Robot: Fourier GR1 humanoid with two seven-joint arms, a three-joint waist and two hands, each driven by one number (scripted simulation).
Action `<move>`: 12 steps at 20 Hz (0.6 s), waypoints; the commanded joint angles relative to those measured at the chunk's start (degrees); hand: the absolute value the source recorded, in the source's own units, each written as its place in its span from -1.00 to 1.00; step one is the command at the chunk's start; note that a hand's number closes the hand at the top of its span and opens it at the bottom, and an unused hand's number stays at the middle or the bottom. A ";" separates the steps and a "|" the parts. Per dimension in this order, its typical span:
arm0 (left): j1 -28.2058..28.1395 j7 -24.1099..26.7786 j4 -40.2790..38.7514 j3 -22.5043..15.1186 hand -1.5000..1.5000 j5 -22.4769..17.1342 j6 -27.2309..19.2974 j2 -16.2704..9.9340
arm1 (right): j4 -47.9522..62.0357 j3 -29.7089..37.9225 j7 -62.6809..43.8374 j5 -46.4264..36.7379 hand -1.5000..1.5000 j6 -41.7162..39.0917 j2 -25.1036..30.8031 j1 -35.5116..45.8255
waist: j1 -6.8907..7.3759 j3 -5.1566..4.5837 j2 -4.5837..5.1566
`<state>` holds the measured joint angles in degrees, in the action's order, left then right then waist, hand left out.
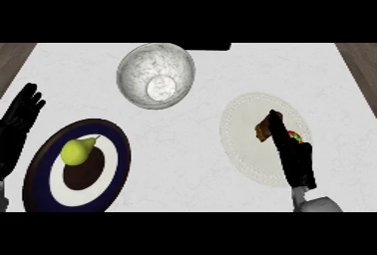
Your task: Pick the tomato from the placemat and place it in the bowl
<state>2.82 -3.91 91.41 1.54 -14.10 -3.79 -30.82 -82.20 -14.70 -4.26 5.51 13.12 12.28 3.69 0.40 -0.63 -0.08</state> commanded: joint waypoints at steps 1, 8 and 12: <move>-0.93 2.63 -1.01 0.33 0.00 0.78 -0.13 3.50 | -5.34 -1.21 4.03 -0.05 1.00 -5.08 2.60 -5.25 | -0.66 0.62 -0.01; 1.35 -0.04 0.25 -8.86 0.00 2.73 -5.44 12.74 | -2.75 5.11 20.44 -11.11 1.00 -0.64 11.93 1.29 | -4.09 0.65 -0.24; 2.79 0.82 -0.98 -9.58 0.00 3.53 -6.10 14.34 | -0.40 9.56 39.38 6.08 -1.00 -7.00 0.26 -5.02 | -2.57 1.00 0.27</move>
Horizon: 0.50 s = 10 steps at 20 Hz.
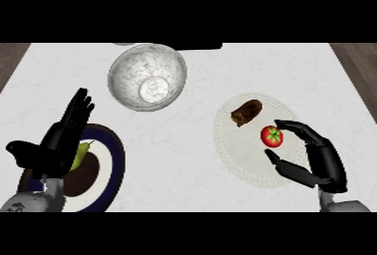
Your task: Pick the tomato from the placemat and place it in the bowl
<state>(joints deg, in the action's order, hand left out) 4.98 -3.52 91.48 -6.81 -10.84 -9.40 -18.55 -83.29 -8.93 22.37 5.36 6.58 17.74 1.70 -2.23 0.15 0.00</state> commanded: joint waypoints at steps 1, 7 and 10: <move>0.29 0.70 -0.83 -2.41 0.00 1.29 -1.06 2.93 | 1.58 4.26 17.79 6.93 -1.00 -2.62 -5.05 -5.16 | 0.39 0.16 0.11; 5.26 -0.81 -4.09 -4.63 0.00 5.64 -3.97 7.67 | -2.45 10.98 25.50 7.31 -1.00 -6.36 -0.14 -11.62 | 1.58 -0.15 -0.05; 5.47 0.22 -6.34 -2.60 0.00 4.24 -1.96 6.52 | -6.85 15.62 15.36 7.64 -1.00 -4.75 6.35 -10.50 | 1.55 -0.19 -0.03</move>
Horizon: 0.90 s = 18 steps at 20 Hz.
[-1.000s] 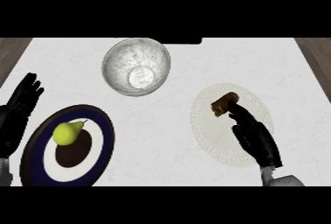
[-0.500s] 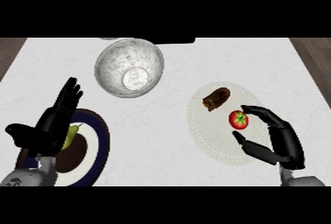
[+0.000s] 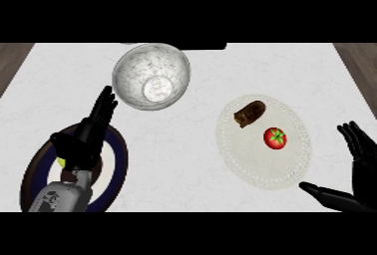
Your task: Pick the tomato from the placemat and place it in the bowl
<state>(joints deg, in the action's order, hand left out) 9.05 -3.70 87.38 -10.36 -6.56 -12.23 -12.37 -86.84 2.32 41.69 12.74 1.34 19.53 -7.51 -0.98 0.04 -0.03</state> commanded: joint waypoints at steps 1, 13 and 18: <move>2.84 -2.27 -0.94 0.78 0.00 0.66 -0.02 0.40 | -5.67 2.25 -5.73 -2.80 -1.00 3.79 2.81 -4.17 | 0.27 -0.08 -0.05; -1.17 0.18 1.31 0.86 0.00 1.18 2.47 0.72 | -5.44 0.50 -34.95 -4.16 -1.00 -4.06 14.05 3.98 | 1.60 -0.06 0.04; -0.39 1.63 -1.07 1.53 0.00 2.66 1.26 2.99 | -2.70 -2.02 -38.26 -7.57 -1.00 -6.99 13.38 5.45 | 1.12 -0.04 0.07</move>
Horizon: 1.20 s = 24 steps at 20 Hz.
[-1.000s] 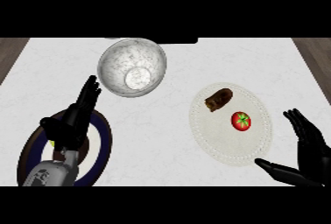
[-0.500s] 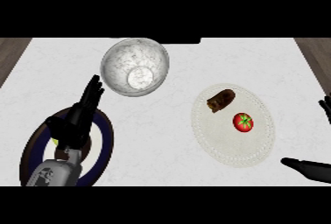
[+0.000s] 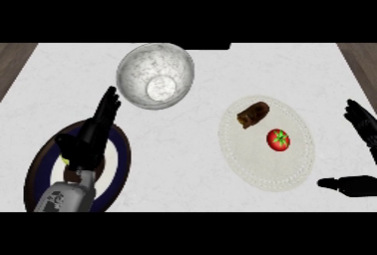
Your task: Pick the tomato from the placemat and place it in the bowl
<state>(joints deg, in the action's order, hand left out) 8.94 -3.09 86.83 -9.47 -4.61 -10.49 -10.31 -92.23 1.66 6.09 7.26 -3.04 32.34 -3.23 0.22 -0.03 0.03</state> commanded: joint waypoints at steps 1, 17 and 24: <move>1.47 -1.82 0.24 -0.83 0.00 1.33 -0.47 1.61 | 0.56 -4.46 -3.71 -5.45 -1.00 -0.23 -1.61 0.02 | -0.21 0.02 -0.03; 1.40 -0.87 -1.47 4.95 0.00 2.71 4.06 3.04 | 12.49 7.04 8.83 -1.89 -1.00 -15.40 -5.75 3.64 | -0.34 0.03 -0.01; 1.85 -0.34 -1.77 6.16 0.00 5.13 4.35 3.95 | 11.47 7.69 10.94 -3.98 -1.00 -17.19 -10.07 -0.96 | -0.40 0.03 -0.05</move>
<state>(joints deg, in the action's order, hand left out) 9.18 -4.28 87.02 -4.73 -0.44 -6.38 -6.85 -81.20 8.26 15.72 3.69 -18.33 23.65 -2.57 -0.12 0.00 -0.01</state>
